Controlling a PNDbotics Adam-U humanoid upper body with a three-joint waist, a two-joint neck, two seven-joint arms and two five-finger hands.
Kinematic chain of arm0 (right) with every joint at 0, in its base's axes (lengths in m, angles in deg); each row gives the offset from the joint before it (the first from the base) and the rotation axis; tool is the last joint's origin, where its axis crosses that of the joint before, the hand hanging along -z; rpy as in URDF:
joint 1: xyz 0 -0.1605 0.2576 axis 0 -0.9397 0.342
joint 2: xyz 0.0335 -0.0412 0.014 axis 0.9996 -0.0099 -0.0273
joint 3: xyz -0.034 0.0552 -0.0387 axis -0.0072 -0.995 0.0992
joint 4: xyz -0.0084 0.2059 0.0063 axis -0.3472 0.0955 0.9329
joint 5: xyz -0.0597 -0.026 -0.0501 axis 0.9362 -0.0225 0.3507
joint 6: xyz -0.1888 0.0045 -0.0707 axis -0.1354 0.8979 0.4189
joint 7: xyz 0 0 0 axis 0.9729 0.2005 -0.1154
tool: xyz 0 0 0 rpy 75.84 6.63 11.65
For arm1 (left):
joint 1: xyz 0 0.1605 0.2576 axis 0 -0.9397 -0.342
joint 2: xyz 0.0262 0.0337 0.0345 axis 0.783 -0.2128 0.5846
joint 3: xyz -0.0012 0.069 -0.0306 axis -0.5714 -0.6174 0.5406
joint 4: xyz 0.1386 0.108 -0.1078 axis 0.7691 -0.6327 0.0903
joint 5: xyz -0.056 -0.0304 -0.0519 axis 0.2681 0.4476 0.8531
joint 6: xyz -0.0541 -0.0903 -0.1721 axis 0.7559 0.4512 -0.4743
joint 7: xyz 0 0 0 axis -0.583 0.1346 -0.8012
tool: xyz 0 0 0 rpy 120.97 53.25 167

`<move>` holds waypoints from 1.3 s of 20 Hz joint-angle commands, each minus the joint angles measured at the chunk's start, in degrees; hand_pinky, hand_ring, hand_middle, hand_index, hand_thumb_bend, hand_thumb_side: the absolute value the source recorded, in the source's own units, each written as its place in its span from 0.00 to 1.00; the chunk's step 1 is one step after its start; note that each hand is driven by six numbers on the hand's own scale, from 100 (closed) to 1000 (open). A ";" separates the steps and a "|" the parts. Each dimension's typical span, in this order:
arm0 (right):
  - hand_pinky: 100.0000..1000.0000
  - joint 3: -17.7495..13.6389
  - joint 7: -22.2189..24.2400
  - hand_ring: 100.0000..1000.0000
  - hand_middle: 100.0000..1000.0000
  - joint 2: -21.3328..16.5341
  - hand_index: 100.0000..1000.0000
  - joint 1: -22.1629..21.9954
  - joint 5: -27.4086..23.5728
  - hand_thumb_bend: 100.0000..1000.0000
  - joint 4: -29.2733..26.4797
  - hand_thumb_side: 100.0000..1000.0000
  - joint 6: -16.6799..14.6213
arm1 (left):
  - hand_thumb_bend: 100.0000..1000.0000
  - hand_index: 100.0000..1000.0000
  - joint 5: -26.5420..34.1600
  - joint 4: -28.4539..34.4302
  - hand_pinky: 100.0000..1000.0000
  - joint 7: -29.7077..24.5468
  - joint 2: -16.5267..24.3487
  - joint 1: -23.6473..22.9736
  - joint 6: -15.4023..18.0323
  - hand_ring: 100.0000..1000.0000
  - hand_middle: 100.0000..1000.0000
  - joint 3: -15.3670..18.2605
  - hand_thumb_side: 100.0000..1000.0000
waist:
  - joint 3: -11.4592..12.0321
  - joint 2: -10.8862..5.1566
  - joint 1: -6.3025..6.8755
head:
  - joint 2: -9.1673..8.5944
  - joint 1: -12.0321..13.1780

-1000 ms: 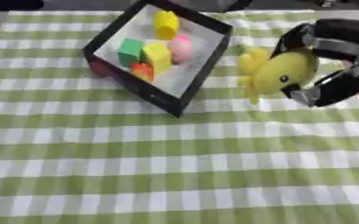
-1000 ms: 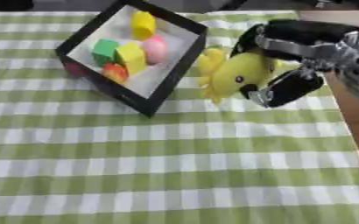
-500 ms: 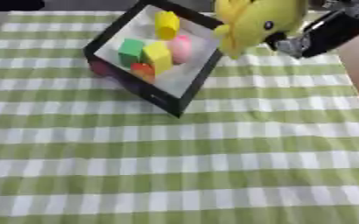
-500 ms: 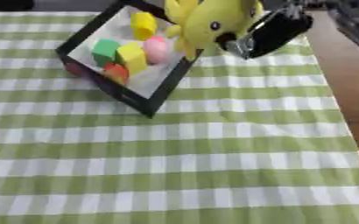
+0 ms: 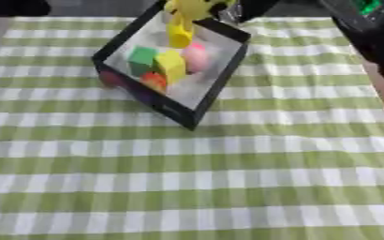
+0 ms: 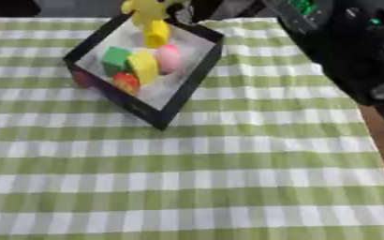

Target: Pick up objects on the table and place them in the box.

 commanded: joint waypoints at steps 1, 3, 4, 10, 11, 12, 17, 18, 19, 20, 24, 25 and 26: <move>0.81 -2.18 -1.95 0.75 0.64 3.20 0.68 2.00 4.03 0.03 5.71 0.00 -2.69 | 0.36 0.80 -0.08 1.00 0.84 -0.08 1.73 1.10 0.01 0.78 0.76 -0.11 0.55 | 0.49 -1.05 -0.62 | -1.14 -0.65; 0.81 -3.17 -3.04 0.75 0.64 5.62 0.69 2.02 6.43 0.01 9.05 0.00 -4.03 | 0.36 0.80 0.00 1.06 0.84 -0.20 1.65 1.39 0.00 0.78 0.76 -0.23 0.55 | 1.01 -0.80 -0.62 | -1.31 -0.98; 0.81 -3.56 -3.51 0.75 0.64 6.93 0.69 1.93 7.62 0.01 10.65 0.00 -4.72 | 0.36 0.80 0.06 1.09 0.84 -0.29 1.58 1.60 -0.01 0.78 0.76 -0.31 0.55 | 1.30 -0.65 -0.60 | -1.35 -1.23; 0.81 -5.06 -5.60 0.76 0.65 12.55 0.69 0.64 13.62 0.01 19.21 0.00 -9.06 | 0.36 0.80 0.28 1.36 0.84 -0.90 1.41 2.78 0.03 0.78 0.76 -0.76 0.55 | 2.35 0.10 -0.62 | -1.72 -1.97; 0.81 -5.34 -5.98 0.76 0.65 13.09 0.70 0.45 14.44 0.02 20.38 0.00 -9.67 | 0.36 0.80 0.29 1.37 0.84 -0.96 1.38 2.90 0.03 0.78 0.76 -0.79 0.55 | 2.43 0.18 -0.66 | -1.76 -2.01; 0.82 -5.58 -6.33 0.77 0.67 13.49 0.71 0.30 15.17 0.05 21.36 0.00 -10.25 | 0.36 0.80 0.30 1.37 0.84 -1.00 1.36 2.98 0.03 0.77 0.76 -0.80 0.55 | 2.49 0.25 -0.70 | -1.79 -2.02; 0.86 -6.18 -7.50 0.86 0.80 13.80 0.87 0.07 19.36 0.38 22.88 0.34 -13.21 | 0.36 0.80 0.28 1.30 0.84 -0.97 1.34 2.97 -0.02 0.77 0.76 -0.76 0.55 | 2.47 0.34 -0.81 | -1.73 -1.65; 0.86 -6.43 -8.22 0.87 0.81 13.61 0.88 0.18 20.43 0.39 22.58 0.44 -13.30 | 0.36 0.80 0.30 1.27 0.84 -0.95 1.34 2.90 -0.02 0.77 0.76 -0.74 0.55 | 2.40 0.29 -0.77 | -1.74 -1.52; 0.87 -6.66 -8.95 0.87 0.81 13.44 0.89 0.29 21.37 0.39 22.37 0.46 -13.22 | 0.37 0.80 0.32 1.25 0.84 -0.91 1.34 2.83 0.00 0.77 0.76 -0.70 0.55 | 2.32 0.23 -0.74 | -1.78 -1.41; 0.87 -6.87 -9.55 0.88 0.82 13.26 0.89 0.38 22.07 0.39 22.26 0.47 -13.07 | 0.36 0.80 0.32 1.23 0.84 -0.87 1.36 2.75 0.02 0.77 0.76 -0.66 0.55 | 2.23 0.15 -0.70 | -1.80 -1.30; 0.87 -7.53 -10.18 0.88 0.83 12.10 0.89 0.73 22.01 0.37 21.39 0.43 -12.69 | 0.37 0.80 0.31 1.15 0.84 -0.76 1.50 2.39 0.00 0.77 0.76 -0.59 0.55 | 1.77 -0.31 -0.53 | -1.47 -0.80; 0.87 -7.66 -9.85 0.88 0.83 11.63 0.89 0.81 21.30 0.36 20.87 0.40 -12.57 | 0.37 0.80 0.30 1.13 0.84 -0.73 1.53 2.25 0.00 0.77 0.76 -0.57 0.55 | 1.64 -0.44 -0.48 | -1.42 -0.63; 0.87 -7.74 -9.41 0.88 0.83 11.15 0.89 0.87 20.42 0.35 20.23 0.35 -12.35 | 0.37 0.80 0.29 1.09 0.83 -0.69 1.55 2.13 0.00 0.77 0.76 -0.53 0.55 | 1.54 -0.55 -0.44 | -1.38 -0.51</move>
